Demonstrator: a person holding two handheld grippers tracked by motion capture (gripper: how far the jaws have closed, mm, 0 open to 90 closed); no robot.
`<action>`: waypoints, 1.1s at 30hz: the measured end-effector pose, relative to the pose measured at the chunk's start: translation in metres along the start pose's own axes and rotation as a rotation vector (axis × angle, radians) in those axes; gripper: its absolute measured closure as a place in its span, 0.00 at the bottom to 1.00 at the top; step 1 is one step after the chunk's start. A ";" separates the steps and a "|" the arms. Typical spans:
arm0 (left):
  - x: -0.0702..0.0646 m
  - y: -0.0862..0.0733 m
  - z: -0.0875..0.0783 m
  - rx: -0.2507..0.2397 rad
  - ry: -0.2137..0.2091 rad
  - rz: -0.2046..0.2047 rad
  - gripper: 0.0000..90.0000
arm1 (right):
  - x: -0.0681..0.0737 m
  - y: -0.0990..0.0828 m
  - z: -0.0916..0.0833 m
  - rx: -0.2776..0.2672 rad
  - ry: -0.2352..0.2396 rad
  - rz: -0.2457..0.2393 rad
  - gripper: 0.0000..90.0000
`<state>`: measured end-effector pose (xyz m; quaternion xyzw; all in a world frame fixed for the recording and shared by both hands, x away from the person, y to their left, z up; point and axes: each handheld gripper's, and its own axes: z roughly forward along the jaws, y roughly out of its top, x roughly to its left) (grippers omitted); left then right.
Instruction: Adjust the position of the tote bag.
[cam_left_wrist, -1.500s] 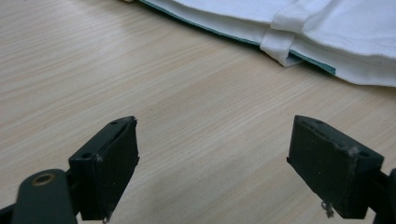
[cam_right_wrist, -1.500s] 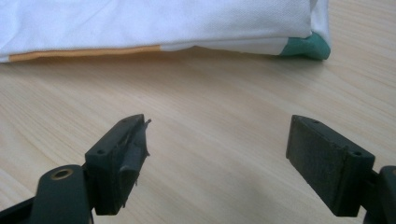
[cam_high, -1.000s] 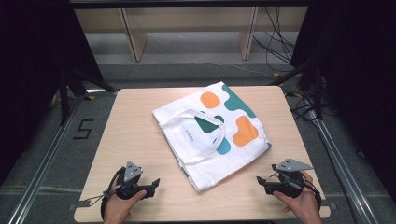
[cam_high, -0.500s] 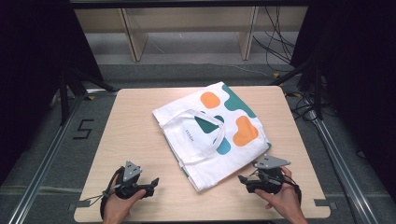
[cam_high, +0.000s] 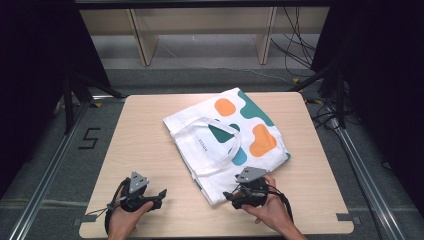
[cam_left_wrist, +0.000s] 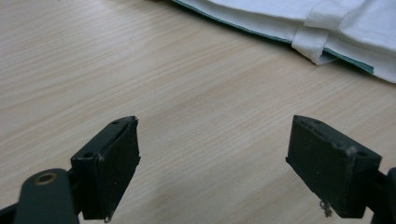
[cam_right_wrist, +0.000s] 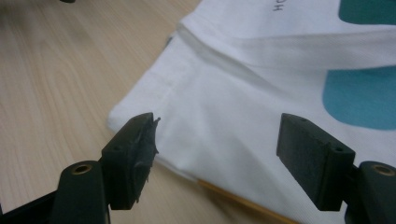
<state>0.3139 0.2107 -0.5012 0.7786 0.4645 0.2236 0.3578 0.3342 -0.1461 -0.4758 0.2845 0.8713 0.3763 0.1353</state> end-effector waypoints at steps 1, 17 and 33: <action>0.001 0.000 0.000 0.006 -0.004 0.005 0.18 | 0.002 0.002 0.003 0.001 -0.001 -0.004 0.33; 0.005 0.000 -0.001 0.019 0.006 0.031 0.18 | 0.034 0.018 0.041 0.024 0.015 -0.085 0.32; 0.004 -0.001 0.001 -0.029 -0.010 -0.021 0.18 | 0.025 0.001 0.023 0.099 0.008 -0.138 0.78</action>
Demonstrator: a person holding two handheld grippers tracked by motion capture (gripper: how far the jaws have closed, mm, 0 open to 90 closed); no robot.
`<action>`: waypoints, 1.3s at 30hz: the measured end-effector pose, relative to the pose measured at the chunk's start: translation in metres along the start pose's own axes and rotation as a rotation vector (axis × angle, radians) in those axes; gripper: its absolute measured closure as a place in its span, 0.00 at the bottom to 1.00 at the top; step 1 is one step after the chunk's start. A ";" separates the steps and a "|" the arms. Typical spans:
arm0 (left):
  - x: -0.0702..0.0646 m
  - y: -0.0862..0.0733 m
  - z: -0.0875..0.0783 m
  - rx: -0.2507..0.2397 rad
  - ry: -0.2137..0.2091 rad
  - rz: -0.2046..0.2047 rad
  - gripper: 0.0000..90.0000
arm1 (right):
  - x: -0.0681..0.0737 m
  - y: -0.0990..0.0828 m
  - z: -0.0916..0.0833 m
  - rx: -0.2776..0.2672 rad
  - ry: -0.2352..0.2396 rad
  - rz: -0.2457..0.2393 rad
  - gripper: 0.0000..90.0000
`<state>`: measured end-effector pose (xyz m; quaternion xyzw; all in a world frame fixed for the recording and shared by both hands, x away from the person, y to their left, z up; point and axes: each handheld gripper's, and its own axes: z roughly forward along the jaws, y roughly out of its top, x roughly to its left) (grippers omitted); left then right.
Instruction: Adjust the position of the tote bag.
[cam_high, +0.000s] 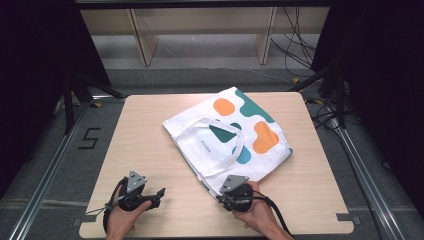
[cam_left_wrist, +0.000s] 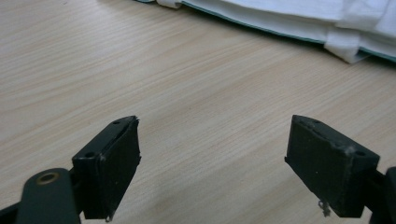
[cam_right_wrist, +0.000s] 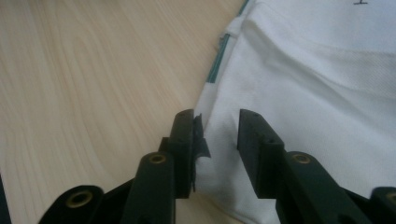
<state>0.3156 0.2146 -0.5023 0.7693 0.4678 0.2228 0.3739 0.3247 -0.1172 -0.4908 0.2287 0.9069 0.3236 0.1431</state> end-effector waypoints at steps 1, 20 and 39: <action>0.000 0.000 0.000 0.000 0.000 0.000 0.18 | 0.000 0.000 0.000 0.000 0.000 0.000 0.78; 0.004 0.001 0.002 0.028 0.019 0.021 0.19 | -0.056 -0.084 -0.083 -0.024 -0.162 0.089 0.99; -0.021 0.033 0.056 0.048 0.011 0.171 0.26 | -0.092 -0.127 -0.112 -0.042 -0.259 0.180 0.92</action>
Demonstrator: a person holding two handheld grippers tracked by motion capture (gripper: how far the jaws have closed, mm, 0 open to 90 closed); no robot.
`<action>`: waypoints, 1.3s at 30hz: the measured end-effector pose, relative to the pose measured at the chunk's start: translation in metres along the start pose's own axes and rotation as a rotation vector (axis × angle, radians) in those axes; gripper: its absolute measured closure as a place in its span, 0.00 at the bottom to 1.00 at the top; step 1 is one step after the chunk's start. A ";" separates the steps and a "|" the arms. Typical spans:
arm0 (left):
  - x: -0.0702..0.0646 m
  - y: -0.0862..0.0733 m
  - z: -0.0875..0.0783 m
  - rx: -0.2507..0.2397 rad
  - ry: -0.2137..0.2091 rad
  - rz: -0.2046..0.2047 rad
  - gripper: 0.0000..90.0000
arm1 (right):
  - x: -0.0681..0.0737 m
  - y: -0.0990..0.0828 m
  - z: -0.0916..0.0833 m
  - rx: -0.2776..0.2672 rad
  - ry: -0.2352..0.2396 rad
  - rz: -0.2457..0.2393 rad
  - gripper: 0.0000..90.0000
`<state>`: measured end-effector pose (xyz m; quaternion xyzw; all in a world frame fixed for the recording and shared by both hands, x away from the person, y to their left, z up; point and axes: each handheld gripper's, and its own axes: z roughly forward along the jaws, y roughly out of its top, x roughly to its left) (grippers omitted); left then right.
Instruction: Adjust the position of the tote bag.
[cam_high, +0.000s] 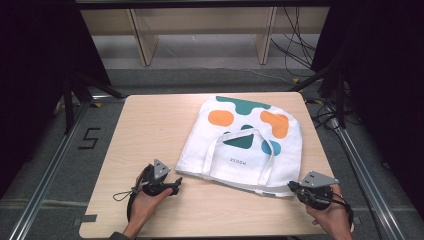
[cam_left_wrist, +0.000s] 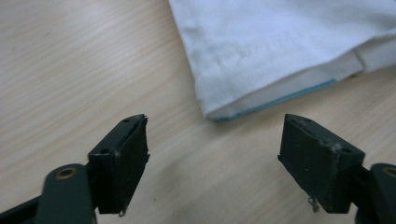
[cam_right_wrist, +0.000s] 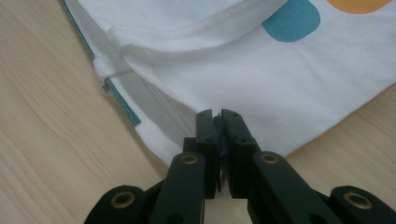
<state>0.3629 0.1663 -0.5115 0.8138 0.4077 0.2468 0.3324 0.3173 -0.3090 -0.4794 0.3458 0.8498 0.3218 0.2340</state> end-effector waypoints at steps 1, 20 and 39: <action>-0.001 0.002 0.002 0.000 0.006 0.004 0.26 | 0.000 0.000 0.000 0.000 0.000 0.000 0.92; -0.007 0.031 0.034 -0.033 0.053 0.080 0.40 | 0.005 -0.008 0.010 0.117 -0.083 -0.067 0.64; -0.033 0.012 -0.003 -0.025 0.015 0.316 0.88 | 0.003 -0.009 0.014 0.134 -0.139 -0.072 0.59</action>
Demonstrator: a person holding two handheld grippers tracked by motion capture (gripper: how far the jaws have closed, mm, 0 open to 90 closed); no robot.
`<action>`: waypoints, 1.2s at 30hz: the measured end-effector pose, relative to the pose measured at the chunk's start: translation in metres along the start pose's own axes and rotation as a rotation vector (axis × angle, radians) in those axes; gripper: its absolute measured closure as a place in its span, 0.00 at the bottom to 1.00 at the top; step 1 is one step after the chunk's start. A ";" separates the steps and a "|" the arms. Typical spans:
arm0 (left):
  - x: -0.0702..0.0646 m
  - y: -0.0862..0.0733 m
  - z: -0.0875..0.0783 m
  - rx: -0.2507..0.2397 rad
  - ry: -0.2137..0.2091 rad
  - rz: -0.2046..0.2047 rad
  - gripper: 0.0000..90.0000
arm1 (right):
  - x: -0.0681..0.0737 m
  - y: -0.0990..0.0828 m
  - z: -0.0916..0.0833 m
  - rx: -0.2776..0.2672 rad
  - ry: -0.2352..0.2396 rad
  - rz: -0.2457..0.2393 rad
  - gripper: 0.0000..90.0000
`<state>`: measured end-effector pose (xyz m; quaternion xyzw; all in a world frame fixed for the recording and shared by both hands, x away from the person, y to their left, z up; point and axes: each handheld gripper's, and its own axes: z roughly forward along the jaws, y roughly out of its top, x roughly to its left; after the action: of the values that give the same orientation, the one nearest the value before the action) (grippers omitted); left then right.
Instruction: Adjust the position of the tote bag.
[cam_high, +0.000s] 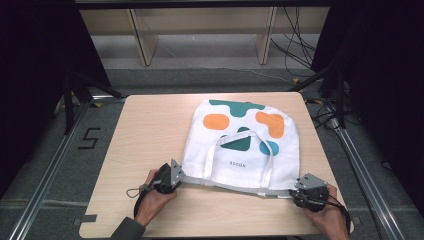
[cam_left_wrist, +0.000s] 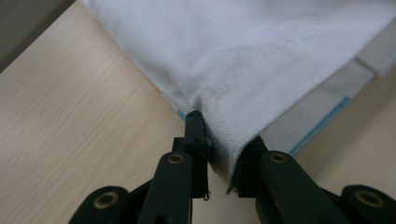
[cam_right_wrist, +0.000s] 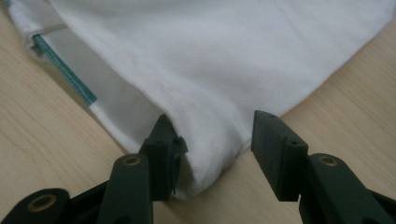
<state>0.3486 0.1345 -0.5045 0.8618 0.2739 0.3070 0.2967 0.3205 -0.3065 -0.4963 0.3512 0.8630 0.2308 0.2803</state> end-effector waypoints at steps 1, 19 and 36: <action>-0.005 -0.002 -0.006 0.008 -0.007 0.021 0.88 | -0.001 0.000 0.000 0.001 0.002 0.004 0.60; -0.023 -0.015 -0.028 -0.009 -0.010 -0.028 0.61 | 0.000 0.007 0.009 -0.027 -0.008 -0.012 0.59; -0.016 -0.004 -0.012 -0.033 -0.014 -0.010 0.75 | -0.006 0.005 0.004 -0.104 0.050 0.053 0.85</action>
<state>0.3287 0.1312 -0.5055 0.8576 0.2709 0.3039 0.3142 0.3286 -0.3072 -0.4944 0.3530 0.8471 0.2913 0.2701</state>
